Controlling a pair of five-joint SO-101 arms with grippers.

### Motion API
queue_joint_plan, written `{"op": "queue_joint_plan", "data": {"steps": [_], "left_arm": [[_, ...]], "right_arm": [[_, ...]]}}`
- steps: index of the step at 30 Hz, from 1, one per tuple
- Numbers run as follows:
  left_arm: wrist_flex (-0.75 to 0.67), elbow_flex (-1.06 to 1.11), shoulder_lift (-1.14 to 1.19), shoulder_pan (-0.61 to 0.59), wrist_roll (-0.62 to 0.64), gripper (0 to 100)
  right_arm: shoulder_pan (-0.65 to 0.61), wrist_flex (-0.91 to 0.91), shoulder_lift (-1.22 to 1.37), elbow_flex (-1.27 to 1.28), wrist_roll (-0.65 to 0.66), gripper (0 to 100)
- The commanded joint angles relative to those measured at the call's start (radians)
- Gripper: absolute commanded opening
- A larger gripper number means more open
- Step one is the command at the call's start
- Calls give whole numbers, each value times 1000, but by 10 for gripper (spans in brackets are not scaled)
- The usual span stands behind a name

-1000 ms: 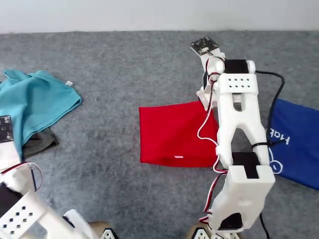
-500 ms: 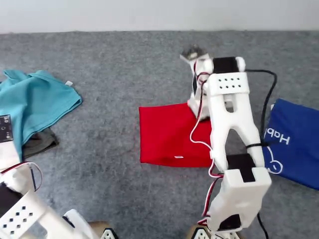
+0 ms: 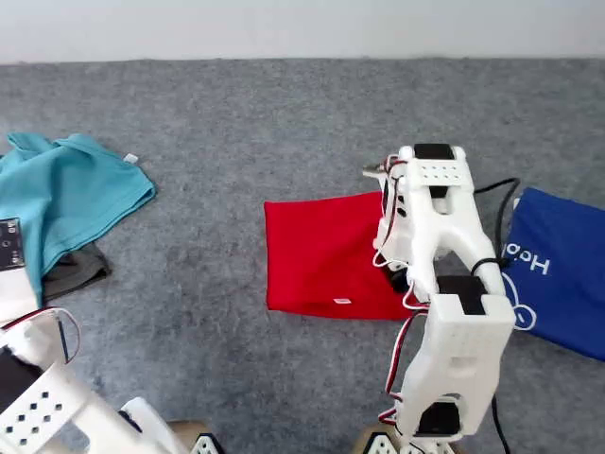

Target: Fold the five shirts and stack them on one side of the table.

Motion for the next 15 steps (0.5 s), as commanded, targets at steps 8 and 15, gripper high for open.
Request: {"op": "queue_joint_plan", "data": {"steps": [8, 15], "left_arm": [[-8, -13, -11, -5, -6, 14], [-8, -13, -11, -6, -6, 14]], "right_arm": [[-76, 19, -102, -199, -233, 298], [-76, -104, 102, -204, -382, 368]]}}
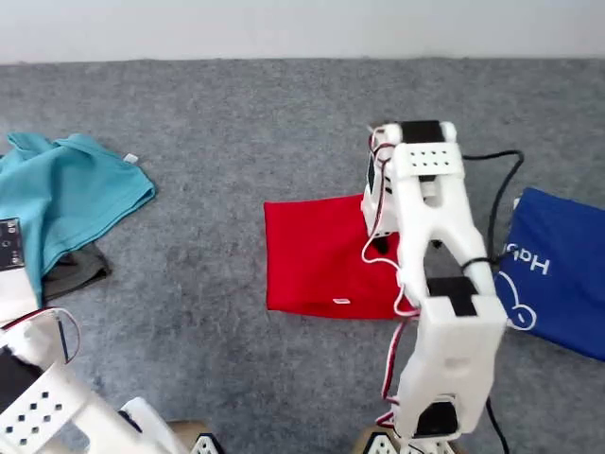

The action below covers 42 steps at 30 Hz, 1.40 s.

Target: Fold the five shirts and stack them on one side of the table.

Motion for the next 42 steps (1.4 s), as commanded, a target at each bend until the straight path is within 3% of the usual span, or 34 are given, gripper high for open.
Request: {"op": "queue_joint_plan", "data": {"steps": [1, 6, 12, 16, 19, 22, 29, 33, 38, 42], "left_arm": [[-8, -12, -11, -6, -6, 14], [-8, -7, -11, -6, -6, 14], [-8, -5, -11, -6, -6, 14], [-8, -5, -11, -6, -6, 14], [-8, -5, -11, -2, -5, 14], [-8, -7, -11, -2, -5, 14], [-6, -5, -11, -2, -5, 14], [-6, -5, -11, -2, -5, 14], [-6, -5, -11, -5, -5, 14], [-6, -5, -11, -5, -5, 14]], "right_arm": [[-10, -81, 64, -37, -69, 368], [-33, -102, 183, -77, -98, 318], [-50, 12, 278, -222, 0, 0], [-24, 84, 285, -299, 8, 7], [24, 91, 246, -299, 91, 9], [108, 85, 193, -301, 278, 9], [211, -16, 186, -393, 1097, 9], [174, -64, 182, -473, 1323, 9], [120, -131, 180, -551, 1303, 70], [119, -130, 180, -635, 953, 239]]}}
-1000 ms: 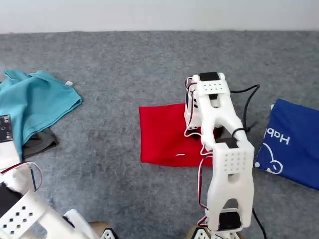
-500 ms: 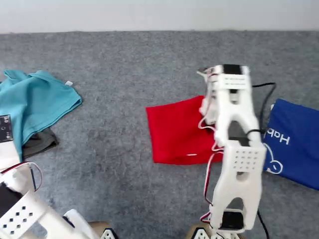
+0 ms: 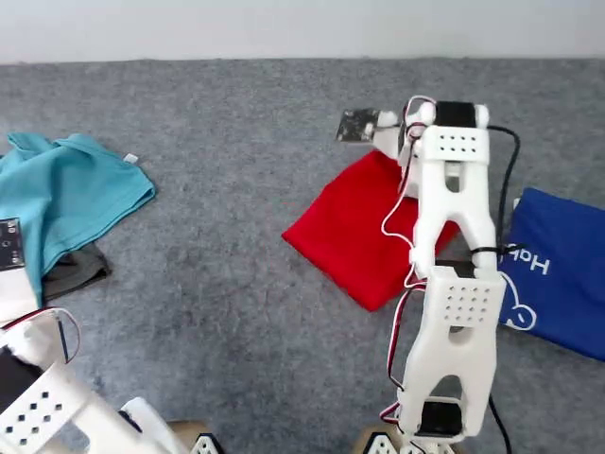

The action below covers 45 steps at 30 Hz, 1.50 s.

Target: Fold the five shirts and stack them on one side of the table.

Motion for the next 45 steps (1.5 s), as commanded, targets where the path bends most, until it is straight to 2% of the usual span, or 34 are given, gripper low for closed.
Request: {"op": "queue_joint_plan", "data": {"steps": [1, 6, 9, 14, 20, 27, 32, 40, 45], "left_arm": [[-6, -5, -11, -5, -5, 14], [-6, -4, -11, -2, -5, 14], [-9, -4, -11, -2, -5, 14], [-11, -5, -11, -2, -5, 14], [-12, -5, -11, -2, -5, 14], [-12, -4, -6, -2, -5, 14], [-9, -4, -6, -2, -6, 14], [-8, -5, -11, -6, -6, 14], [-8, -5, -11, -6, -6, 14]], "right_arm": [[-8, -18, -73, -118, -344, 256], [-42, 76, -70, -272, -824, 261], [-79, 183, -68, -327, -1060, 262], [-105, 205, -76, -287, -1522, 262], [-124, 206, -189, -55, -1562, 291], [-180, 199, -375, 292, -1775, 553], [-180, 74, -288, 338, -1906, 559], [-130, -168, -21, 342, -1955, 559], [-122, -209, 93, 342, -1967, 521]]}}
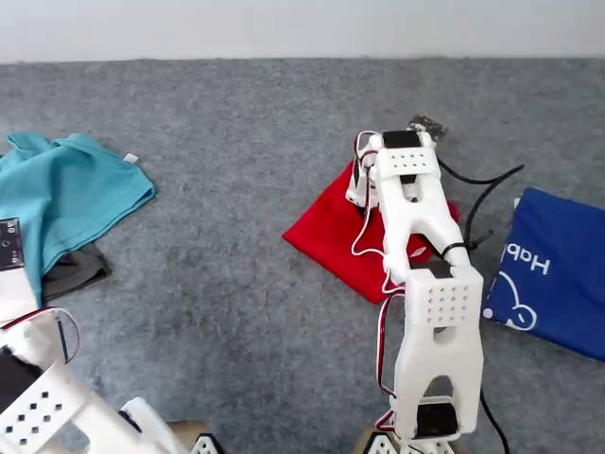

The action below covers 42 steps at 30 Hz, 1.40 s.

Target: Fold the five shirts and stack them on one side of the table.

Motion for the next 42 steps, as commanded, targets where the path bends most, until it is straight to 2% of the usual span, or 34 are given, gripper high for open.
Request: {"op": "queue_joint_plan", "data": {"steps": [1, 3, 9, 10, 13, 15, 22, 29, 32, 34, 42], "left_arm": [[-8, -5, -11, -6, -6, 14], [-8, -5, -11, -6, -6, 14], [-8, -7, -11, -6, -6, 14], [-8, -10, -11, -6, -6, 14], [-8, -13, -11, -6, -6, 14], [-8, -13, -11, -6, -6, 14], [-8, -5, -11, -3, -6, 14], [-9, -5, -11, -2, -6, 14], [-11, -5, -11, -2, -6, 14], [-11, -5, -11, -2, -6, 14], [-8, -5, -11, -2, -6, 14]], "right_arm": [[15, -24, 61, -2, -12, 491], [15, -16, 64, -9, -11, 400], [22, 8, 82, -46, -11, 33], [22, 12, 84, -46, -11, 2], [22, 28, 87, -46, -12, 35], [22, 28, 82, -46, -2, 10], [51, 142, 36, -63, 133, 9], [124, 300, -170, -63, 397, 9], [168, 381, -283, -63, 551, 9], [222, 384, -363, -43, 655, 9], [424, 383, -628, 57, 905, 8]]}}
